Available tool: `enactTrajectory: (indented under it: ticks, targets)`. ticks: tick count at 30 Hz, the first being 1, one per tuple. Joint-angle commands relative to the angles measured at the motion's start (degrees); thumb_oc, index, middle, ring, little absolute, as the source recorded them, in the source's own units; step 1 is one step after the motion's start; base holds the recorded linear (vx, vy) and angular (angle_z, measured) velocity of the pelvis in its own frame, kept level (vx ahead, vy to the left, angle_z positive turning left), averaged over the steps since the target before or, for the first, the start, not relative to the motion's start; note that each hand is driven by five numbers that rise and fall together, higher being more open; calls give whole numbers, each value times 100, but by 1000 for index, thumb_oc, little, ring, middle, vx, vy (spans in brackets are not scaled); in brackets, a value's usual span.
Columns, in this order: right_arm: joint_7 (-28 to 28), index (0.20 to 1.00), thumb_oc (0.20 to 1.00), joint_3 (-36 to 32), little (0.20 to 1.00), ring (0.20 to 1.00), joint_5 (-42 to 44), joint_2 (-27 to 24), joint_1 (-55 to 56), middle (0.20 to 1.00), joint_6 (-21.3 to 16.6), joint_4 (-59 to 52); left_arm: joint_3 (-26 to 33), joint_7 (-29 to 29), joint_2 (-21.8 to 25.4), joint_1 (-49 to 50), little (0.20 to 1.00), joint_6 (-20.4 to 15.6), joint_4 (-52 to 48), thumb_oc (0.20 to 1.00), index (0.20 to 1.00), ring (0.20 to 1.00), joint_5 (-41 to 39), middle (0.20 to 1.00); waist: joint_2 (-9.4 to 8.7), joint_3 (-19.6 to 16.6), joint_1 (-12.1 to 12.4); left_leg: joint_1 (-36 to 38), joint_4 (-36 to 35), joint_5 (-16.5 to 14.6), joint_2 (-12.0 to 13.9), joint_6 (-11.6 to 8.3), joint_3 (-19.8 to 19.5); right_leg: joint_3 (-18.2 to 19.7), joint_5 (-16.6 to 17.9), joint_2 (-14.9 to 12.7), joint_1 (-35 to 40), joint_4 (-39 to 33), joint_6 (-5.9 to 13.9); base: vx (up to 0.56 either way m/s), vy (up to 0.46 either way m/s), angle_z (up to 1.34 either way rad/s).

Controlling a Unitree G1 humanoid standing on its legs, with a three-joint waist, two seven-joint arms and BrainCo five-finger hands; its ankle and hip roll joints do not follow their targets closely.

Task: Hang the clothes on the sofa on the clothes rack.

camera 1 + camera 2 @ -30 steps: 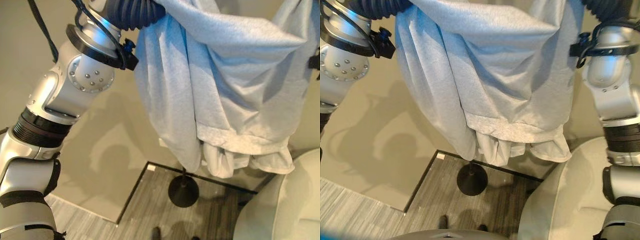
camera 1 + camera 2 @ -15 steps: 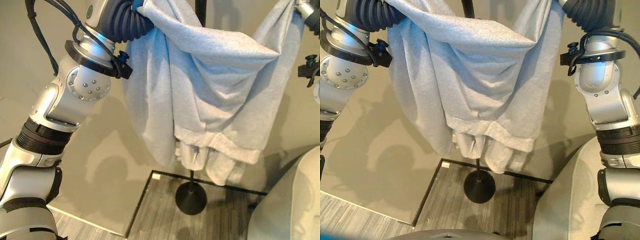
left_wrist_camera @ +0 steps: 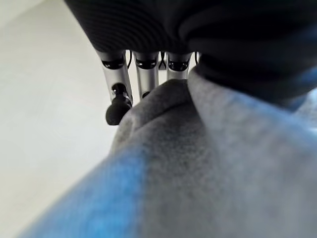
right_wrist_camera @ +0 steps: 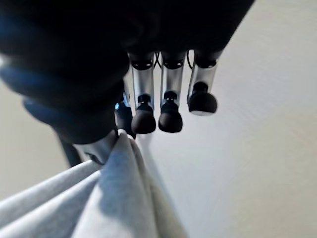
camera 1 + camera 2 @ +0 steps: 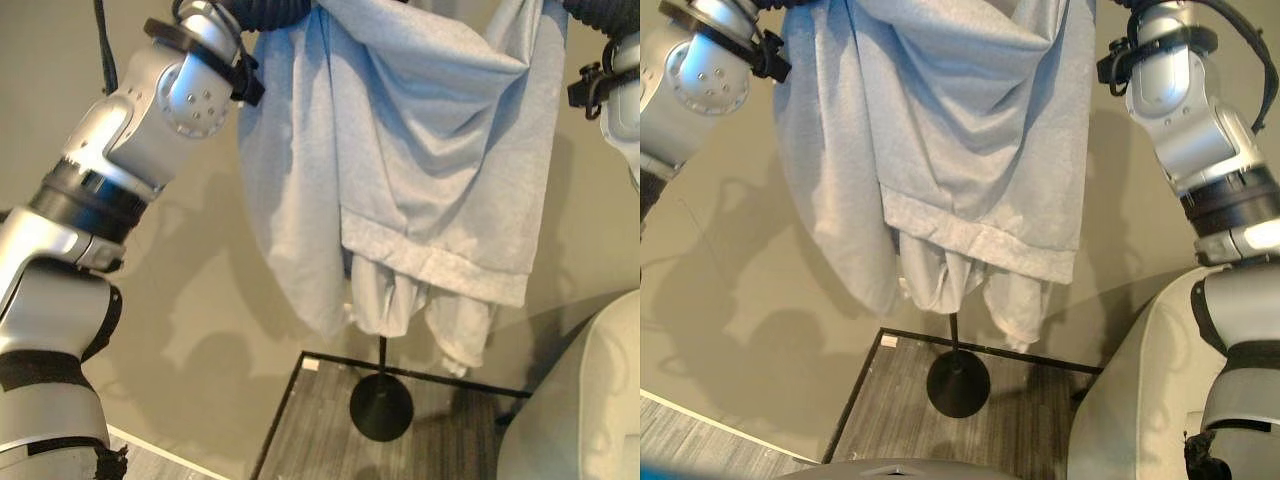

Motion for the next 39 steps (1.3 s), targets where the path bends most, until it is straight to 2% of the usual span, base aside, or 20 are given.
enactTrajectory:
  ticks: [1, 8, 14, 17, 21, 22, 27, 30, 37, 38, 39]
  targets:
    - [80, 200, 200, 216, 200, 200, 390, 13, -707, 200, 73, 755, -167, 307, -184, -781, 200, 205, 948, 200, 200, 200, -542, 200, -252, -247, 227, 313, 51, -474, 425, -422, 202, -187, 238, -814, -283, 57, 960, 0, 0, 0]
    - [149, 200, 200, 874, 200, 200, 725, 677, -1554, 200, 158, 2250, -824, 314, -758, -1336, 200, 318, 2560, 200, 200, 200, -793, 200, -212, -176, 187, 171, 51, -401, 441, -463, 201, -184, 294, -810, -446, 57, 990, 0, 0, 0]
    - [305, 200, 200, 1479, 200, 200, 492, 1050, -1965, 200, 266, 3010, -1119, 244, -1027, -1508, 200, 347, 3360, 200, 200, 200, -846, 200, -216, -74, 172, -56, 51, -302, 437, -483, 177, -186, 370, -799, -666, 57, 989, -32, -6, 1]
    - [687, 200, 200, 2070, 200, 200, -203, 1281, -1994, 200, 483, 3615, -1374, 34, -1167, -1416, 200, 436, 3887, 200, 200, 200, -594, 200, -223, 61, 125, -248, 51, -225, 435, -480, 144, -156, 436, -780, -868, 57, 972, -100, -7, 1]
    - [860, 200, 200, 2261, 200, 200, -573, 1491, -1969, 200, 625, 4033, -1483, -105, -1370, -1419, 200, 475, 4179, 200, 200, 200, -477, 200, -197, 167, 108, -352, 51, -182, 423, -477, 113, -134, 468, -777, -968, 57, 961, -72, 0, -1]
    - [1073, 200, 200, 2356, 200, 200, -816, 1634, -1859, 200, 698, 4360, -1512, -229, -1517, -1389, 200, 471, 4288, 200, 200, 200, -406, 200, -184, 221, 117, -394, 51, -168, 412, -469, 87, -133, 483, -775, -1011, 57, 955, -93, 9, -2]
    - [1362, 200, 200, 2250, 200, 200, -1203, 1999, -1435, 200, 824, 4688, -1342, -466, -1978, -1162, 200, 492, 4383, 200, 200, 200, -312, 200, -140, 294, 153, -407, 51, -158, 363, -441, 30, -149, 476, -804, -1001, 57, 940, -21, 3, 1]
    - [1474, 200, 200, 1997, 200, 200, -1356, 2342, -821, 200, 804, 4612, -943, -662, -2337, -530, 200, 485, 4384, 200, 200, 200, -234, 200, -115, 366, 160, -385, 51, -171, 326, -409, -7, -139, 441, -819, -960, 57, 914, -13, 9, 3]
    - [1380, 200, 200, 1349, 200, 200, -1030, 2507, 188, 200, 607, 3912, -317, -848, -2280, 628, 200, 467, 4220, 200, 200, 200, -372, 200, -210, 431, 117, -269, 51, -243, 356, -379, 58, -134, 393, -799, -875, 57, 895, 2, 3, -1]
    - [1315, 1000, 1000, 1182, 1000, 1000, -907, 2551, 398, 1000, 587, 3870, -284, -913, -2297, 756, 1000, 480, 4218, 1000, 1000, 1000, -340, 1000, -210, 449, 117, -253, 51, -250, 360, -373, 71, -141, 385, -801, -867, 57, 893, -4, 29, -6]
    - [1303, 1000, 1000, 1113, 1000, 1000, -839, 2581, 453, 1000, 587, 3882, -280, -934, -2297, 792, 1000, 478, 4229, 1000, 1000, 1000, -324, 1000, -212, 459, 120, -245, 51, -257, 356, -368, 79, -137, 386, -809, -856, 57, 896, -7, 31, -1]
